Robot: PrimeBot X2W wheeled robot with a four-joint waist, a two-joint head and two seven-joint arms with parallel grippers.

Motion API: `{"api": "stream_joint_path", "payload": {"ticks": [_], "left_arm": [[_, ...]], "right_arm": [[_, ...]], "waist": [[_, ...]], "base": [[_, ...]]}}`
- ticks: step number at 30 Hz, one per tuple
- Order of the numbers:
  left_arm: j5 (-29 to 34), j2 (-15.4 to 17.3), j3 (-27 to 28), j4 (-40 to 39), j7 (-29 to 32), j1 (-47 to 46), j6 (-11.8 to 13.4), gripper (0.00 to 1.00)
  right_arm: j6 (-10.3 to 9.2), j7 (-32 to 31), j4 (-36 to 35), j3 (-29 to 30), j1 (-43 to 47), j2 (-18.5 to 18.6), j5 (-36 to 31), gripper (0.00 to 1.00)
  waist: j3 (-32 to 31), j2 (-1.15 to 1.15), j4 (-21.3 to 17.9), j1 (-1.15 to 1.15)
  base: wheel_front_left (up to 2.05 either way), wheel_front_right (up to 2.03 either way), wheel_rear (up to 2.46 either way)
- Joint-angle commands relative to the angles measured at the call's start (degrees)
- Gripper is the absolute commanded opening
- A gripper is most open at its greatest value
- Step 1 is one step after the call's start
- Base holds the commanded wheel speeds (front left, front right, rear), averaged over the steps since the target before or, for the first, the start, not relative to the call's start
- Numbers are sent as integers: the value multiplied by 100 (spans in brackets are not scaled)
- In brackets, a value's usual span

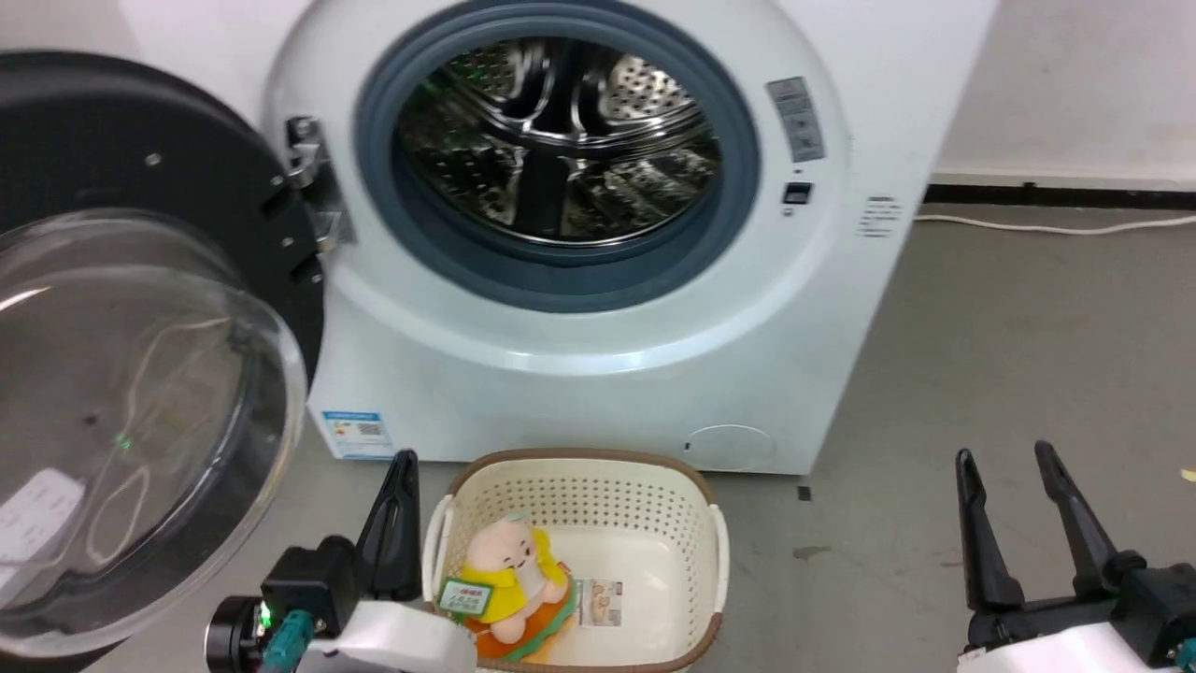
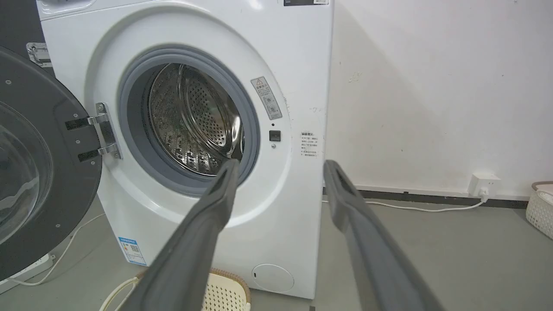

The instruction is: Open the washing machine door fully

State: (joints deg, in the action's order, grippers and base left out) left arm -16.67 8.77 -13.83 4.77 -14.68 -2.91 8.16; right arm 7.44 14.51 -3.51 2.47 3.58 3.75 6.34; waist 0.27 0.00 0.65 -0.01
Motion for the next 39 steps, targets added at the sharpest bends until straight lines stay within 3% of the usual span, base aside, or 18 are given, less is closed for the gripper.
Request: {"api": "stream_joint_path", "payload": {"ticks": [1,2,3,12,39], "left_arm": [[79,-10,28,40,-29,108,28,18],[127,-18,42,76,-30,149,34,54],[170,-34,63,97,-30,183,40,100],[447,-172,189,403,-31,488,48,100],[707,-396,496,364,-31,429,-214,100]], "right_arm": [[5,36,52,16,80,-26,-31,100],[5,38,90,37,95,-33,-28,100],[5,40,126,55,110,-39,-19,100],[5,47,497,55,211,-73,76,100],[5,49,830,102,-112,-83,-45,100]], "waist": [[-20,0,-157,1],[-20,0,-195,1],[-21,0,-226,1],[-78,0,-329,1],[-91,0,-70,1]], "base": [[0,0,0],[0,0,0],[0,0,0],[0,0,0],[0,0,0]]}}
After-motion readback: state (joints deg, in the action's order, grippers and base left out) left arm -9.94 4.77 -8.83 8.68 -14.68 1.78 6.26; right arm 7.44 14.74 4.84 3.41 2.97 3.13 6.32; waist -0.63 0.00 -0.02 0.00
